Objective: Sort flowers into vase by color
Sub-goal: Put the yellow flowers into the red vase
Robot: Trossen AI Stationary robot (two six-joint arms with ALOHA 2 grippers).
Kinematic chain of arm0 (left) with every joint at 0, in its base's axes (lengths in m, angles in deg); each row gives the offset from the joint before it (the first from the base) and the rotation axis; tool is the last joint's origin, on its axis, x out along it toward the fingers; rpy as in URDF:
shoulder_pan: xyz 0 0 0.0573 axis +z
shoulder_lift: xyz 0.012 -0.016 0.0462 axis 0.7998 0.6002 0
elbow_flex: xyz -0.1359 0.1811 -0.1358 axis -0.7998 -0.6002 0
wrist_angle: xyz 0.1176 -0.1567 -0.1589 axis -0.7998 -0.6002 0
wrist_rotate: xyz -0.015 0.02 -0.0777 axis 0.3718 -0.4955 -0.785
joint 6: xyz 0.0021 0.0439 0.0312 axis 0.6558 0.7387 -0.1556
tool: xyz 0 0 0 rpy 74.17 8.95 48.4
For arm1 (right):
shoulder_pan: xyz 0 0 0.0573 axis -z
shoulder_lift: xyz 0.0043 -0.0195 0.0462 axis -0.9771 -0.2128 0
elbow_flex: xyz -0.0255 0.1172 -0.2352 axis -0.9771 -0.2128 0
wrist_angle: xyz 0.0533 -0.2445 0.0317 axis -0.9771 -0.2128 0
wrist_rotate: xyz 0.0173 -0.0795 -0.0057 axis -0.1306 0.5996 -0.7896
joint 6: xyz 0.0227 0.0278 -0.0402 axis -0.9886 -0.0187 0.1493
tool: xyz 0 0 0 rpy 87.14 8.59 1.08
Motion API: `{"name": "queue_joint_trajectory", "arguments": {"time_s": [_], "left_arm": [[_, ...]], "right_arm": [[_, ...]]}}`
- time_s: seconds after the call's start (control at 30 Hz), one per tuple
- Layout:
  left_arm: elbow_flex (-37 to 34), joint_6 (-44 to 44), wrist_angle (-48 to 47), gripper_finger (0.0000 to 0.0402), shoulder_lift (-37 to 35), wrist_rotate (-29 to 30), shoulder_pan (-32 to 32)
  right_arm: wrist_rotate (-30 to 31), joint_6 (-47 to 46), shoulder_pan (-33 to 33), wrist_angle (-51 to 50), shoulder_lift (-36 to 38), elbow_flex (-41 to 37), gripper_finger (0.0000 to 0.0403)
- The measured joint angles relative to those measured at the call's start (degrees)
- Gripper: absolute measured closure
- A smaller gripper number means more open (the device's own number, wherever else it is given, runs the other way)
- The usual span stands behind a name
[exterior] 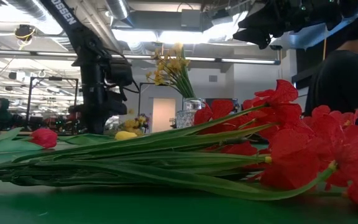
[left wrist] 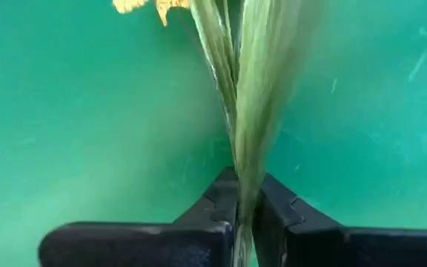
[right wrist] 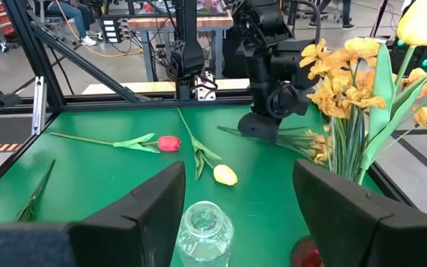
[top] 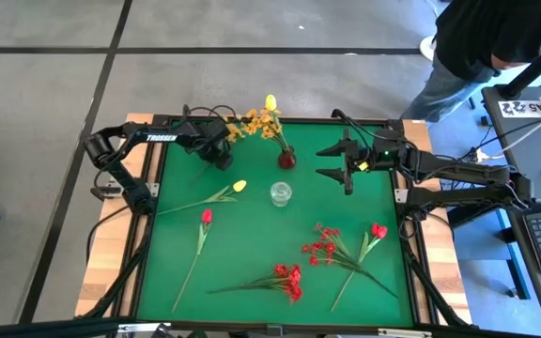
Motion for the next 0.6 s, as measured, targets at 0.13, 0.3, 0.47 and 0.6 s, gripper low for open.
{"name": "queue_joint_trajectory", "arguments": {"time_s": [0.13,0.3,0.47,0.6], "left_arm": [[1.0,-0.3,-2.6,0.0394,-2.9,3.3,-0.2],[1.3,-0.4,-5.6,0.0395,-12.4,6.2,-0.3],[1.4,-1.4,-6.0,0.0395,-25.8,4.4,-0.3],[1.4,-1.4,-1.6,0.0395,-37.4,-4.1,-0.6]], "right_arm": [[0.0,-0.1,0.0,0.0,0.0,0.0,0.0155],[0.0,-0.1,0.0,0.1,0.0,0.0,0.0155],[1.0,-0.1,0.0,0.5,0.0,0.0,0.0155],[0.9,-0.2,0.0,2.6,0.0,0.0,0.0155]]}}
